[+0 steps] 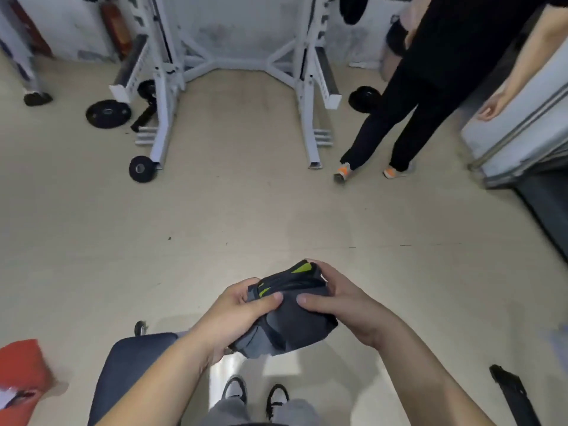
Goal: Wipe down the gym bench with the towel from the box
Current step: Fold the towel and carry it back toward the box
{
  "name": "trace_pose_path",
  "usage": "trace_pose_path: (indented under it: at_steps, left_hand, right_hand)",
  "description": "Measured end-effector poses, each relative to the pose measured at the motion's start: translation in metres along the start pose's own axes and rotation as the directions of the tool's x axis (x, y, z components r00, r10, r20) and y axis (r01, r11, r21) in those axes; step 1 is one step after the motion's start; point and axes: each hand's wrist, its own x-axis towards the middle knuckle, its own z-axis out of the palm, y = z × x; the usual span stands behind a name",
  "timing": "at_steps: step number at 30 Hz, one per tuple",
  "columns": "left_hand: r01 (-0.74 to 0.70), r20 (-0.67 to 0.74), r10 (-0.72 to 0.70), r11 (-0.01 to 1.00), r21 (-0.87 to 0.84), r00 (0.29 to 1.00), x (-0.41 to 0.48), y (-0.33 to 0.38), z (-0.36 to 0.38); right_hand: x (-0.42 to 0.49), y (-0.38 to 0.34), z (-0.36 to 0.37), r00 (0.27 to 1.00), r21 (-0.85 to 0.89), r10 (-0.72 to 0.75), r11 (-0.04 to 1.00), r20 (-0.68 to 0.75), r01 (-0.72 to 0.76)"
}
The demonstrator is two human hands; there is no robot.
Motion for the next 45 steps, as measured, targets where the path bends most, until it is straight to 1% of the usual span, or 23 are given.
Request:
trace_pose_path:
  at_steps: [2, 4, 6, 8, 11, 13, 15, 17, 19, 21, 24, 26, 29, 32, 34, 36, 39, 40, 42, 45]
  left_hand:
    - [-0.005, 0.105, -0.003, 0.997, 0.079, 0.994, 0.029, 0.017, 0.019]
    - [-0.030, 0.215, -0.011, 0.983, 0.183, 0.977, 0.054, 0.034, 0.049]
    - [-0.049, 0.300, -0.041, 0.957, 0.286, 0.953, 0.076, 0.049, 0.085]
    - [-0.081, 0.373, -0.073, 0.920, 0.383, 0.925, 0.098, 0.063, 0.125]
    - [-0.181, 0.504, -0.105, 0.856, 0.485, 0.857, 0.128, 0.084, 0.190]
    - [-0.258, 0.559, -0.111, 0.803, 0.538, 0.821, 0.146, 0.096, 0.239]
    - [-0.331, 0.599, -0.103, 0.754, 0.568, 0.794, 0.159, 0.105, 0.286]
    - [-0.365, 0.658, -0.131, 0.744, 0.560, 0.742, 0.168, 0.113, 0.332]
    - [-0.379, 0.700, -0.202, 0.721, 0.580, 0.685, 0.177, 0.118, 0.372]
    - [-0.400, 0.719, -0.239, 0.697, 0.595, 0.653, 0.186, 0.118, 0.409]
    - [-0.378, 0.715, -0.259, 0.706, 0.599, 0.650, 0.211, 0.115, 0.459]
    - [-0.359, 0.697, -0.259, 0.708, 0.608, 0.669, 0.232, 0.114, 0.490]
    - [-0.288, 0.661, -0.300, 0.723, 0.628, 0.688, 0.260, 0.119, 0.536]
    - [-0.220, 0.640, -0.369, 0.727, 0.651, 0.674, 0.289, 0.128, 0.592]
    - [-0.215, 0.651, -0.417, 0.713, 0.667, 0.634, 0.311, 0.138, 0.630]
    - [-0.227, 0.689, -0.459, 0.715, 0.661, 0.560, 0.335, 0.152, 0.669]
    - [-0.222, 0.735, -0.531, 0.725, 0.652, 0.422, 0.369, 0.175, 0.727]
    - [-0.225, 0.744, -0.536, 0.729, 0.647, 0.399, 0.380, 0.180, 0.745]
    - [-0.291, 0.749, -0.528, 0.701, 0.651, 0.401, 0.402, 0.188, 0.786]
    - [-0.387, 0.737, -0.523, 0.631, 0.672, 0.428, 0.423, 0.191, 0.850]
  right_hand:
    - [-0.011, -0.002, -0.027, 0.995, -0.009, -0.028, 1.000, -0.097, 0.028]
    - [-0.024, 0.003, -0.054, 0.962, -0.022, -0.045, 0.999, -0.270, 0.041]
    - [-0.036, 0.009, -0.083, 0.894, -0.030, -0.063, 0.998, -0.443, 0.056]
    - [-0.050, 0.012, -0.113, 0.820, -0.049, -0.077, 0.997, -0.567, 0.060]
    - [-0.074, 0.016, -0.162, 0.739, -0.062, -0.064, 0.998, -0.671, 0.030]
    - [-0.092, 0.020, -0.199, 0.684, -0.039, -0.048, 0.999, -0.728, 0.030]
    - [-0.111, 0.023, -0.234, 0.621, 0.008, -0.027, 0.998, -0.783, 0.054]
    - [-0.128, 0.025, -0.266, 0.570, 0.089, 0.004, 0.989, -0.822, 0.121]
    - [-0.146, 0.027, -0.294, 0.527, 0.177, 0.058, 0.968, -0.848, 0.179]
    - [-0.163, 0.029, -0.316, 0.490, 0.248, 0.109, 0.941, -0.865, 0.229]
    - [-0.188, 0.038, -0.352, 0.401, 0.350, 0.199, 0.869, -0.894, 0.351]
    - [-0.202, 0.049, -0.376, 0.368, 0.427, 0.279, 0.798, -0.887, 0.426]
    - [-0.209, 0.059, -0.410, 0.367, 0.526, 0.380, 0.674, -0.849, 0.518]
    - [-0.210, 0.061, -0.452, 0.382, 0.600, 0.467, 0.555, -0.798, 0.576]
    - [-0.208, 0.060, -0.484, 0.379, 0.617, 0.499, 0.509, -0.780, 0.600]
    - [-0.205, 0.053, -0.521, 0.362, 0.614, 0.516, 0.486, -0.776, 0.622]
    - [-0.204, 0.046, -0.579, 0.301, 0.587, 0.557, 0.453, -0.774, 0.671]
    - [-0.203, 0.044, -0.598, 0.282, 0.583, 0.574, 0.446, -0.768, 0.679]
    - [-0.204, 0.043, -0.633, 0.242, 0.569, 0.599, 0.446, -0.763, 0.691]
    - [-0.213, 0.050, -0.681, 0.193, 0.555, 0.635, 0.439, -0.748, 0.706]
